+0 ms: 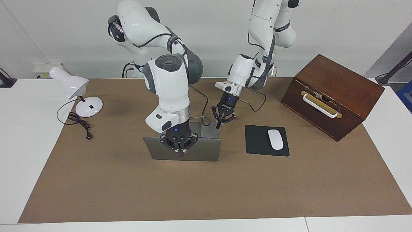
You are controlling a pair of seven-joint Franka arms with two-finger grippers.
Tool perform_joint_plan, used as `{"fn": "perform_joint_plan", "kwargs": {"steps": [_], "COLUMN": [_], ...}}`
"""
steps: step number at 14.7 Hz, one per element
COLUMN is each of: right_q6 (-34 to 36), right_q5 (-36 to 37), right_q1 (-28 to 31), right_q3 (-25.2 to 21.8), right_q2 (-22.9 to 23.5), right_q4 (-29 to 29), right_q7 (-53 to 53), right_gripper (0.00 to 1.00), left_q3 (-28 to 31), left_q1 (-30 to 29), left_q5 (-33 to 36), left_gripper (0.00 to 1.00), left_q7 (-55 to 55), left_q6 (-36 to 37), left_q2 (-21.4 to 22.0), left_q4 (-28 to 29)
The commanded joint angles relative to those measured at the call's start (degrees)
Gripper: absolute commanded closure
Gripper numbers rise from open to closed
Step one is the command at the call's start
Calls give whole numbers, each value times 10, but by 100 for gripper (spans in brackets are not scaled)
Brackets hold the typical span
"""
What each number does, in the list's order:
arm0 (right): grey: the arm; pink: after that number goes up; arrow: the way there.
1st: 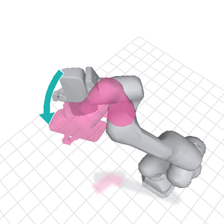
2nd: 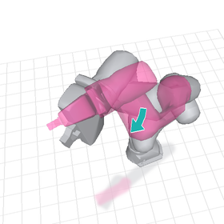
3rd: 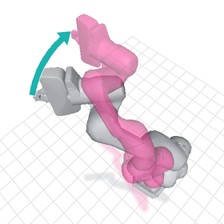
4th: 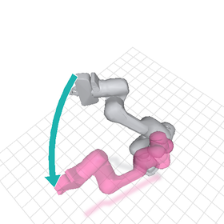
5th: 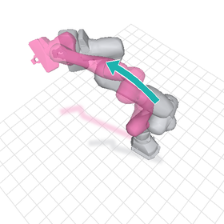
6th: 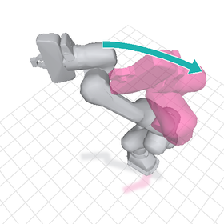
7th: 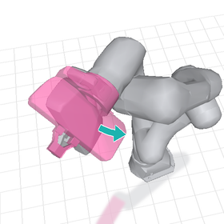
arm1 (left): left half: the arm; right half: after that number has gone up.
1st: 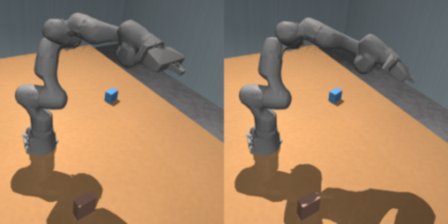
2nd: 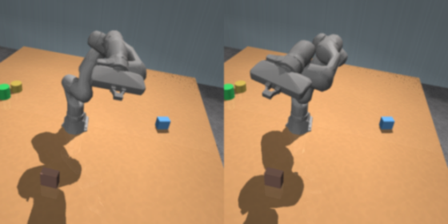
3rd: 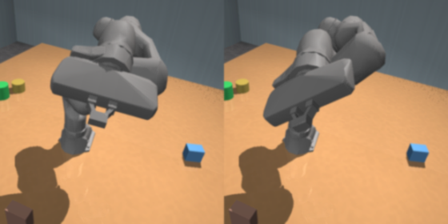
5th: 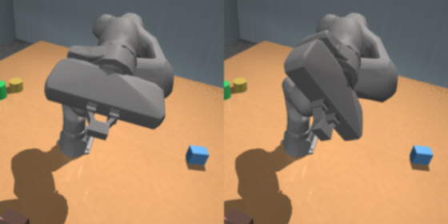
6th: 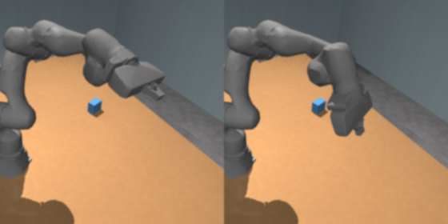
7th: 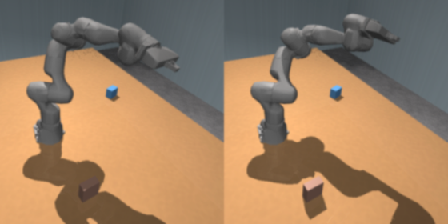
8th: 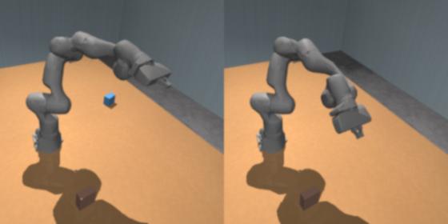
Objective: Close laptop with both arms
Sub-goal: 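Press the left gripper against the laptop base's near corner to steady it, then push the laptop lid's top edge down toward the keyboard with the right gripper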
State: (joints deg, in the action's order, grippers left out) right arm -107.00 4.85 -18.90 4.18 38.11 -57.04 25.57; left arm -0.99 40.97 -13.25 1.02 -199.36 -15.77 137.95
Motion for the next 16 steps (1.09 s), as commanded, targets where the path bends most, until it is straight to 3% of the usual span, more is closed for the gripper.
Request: {"fn": "perform_joint_plan", "kwargs": {"steps": [1,16], "right_q6": [28,102], "right_q5": [-12,-104], "right_q1": [7,13], "right_q3": [8,7], "right_q2": [2,-8], "right_q4": [11,-10], "right_q7": [6,11], "right_gripper": [100,100], "left_q3": [9,8], "left_q1": [10,11], "left_q5": [1,1], "left_gripper": [100,100], "left_q7": [-9,-28], "left_q6": [-12,-11], "left_q2": [-19,-23], "left_q4": [-9,8]}}
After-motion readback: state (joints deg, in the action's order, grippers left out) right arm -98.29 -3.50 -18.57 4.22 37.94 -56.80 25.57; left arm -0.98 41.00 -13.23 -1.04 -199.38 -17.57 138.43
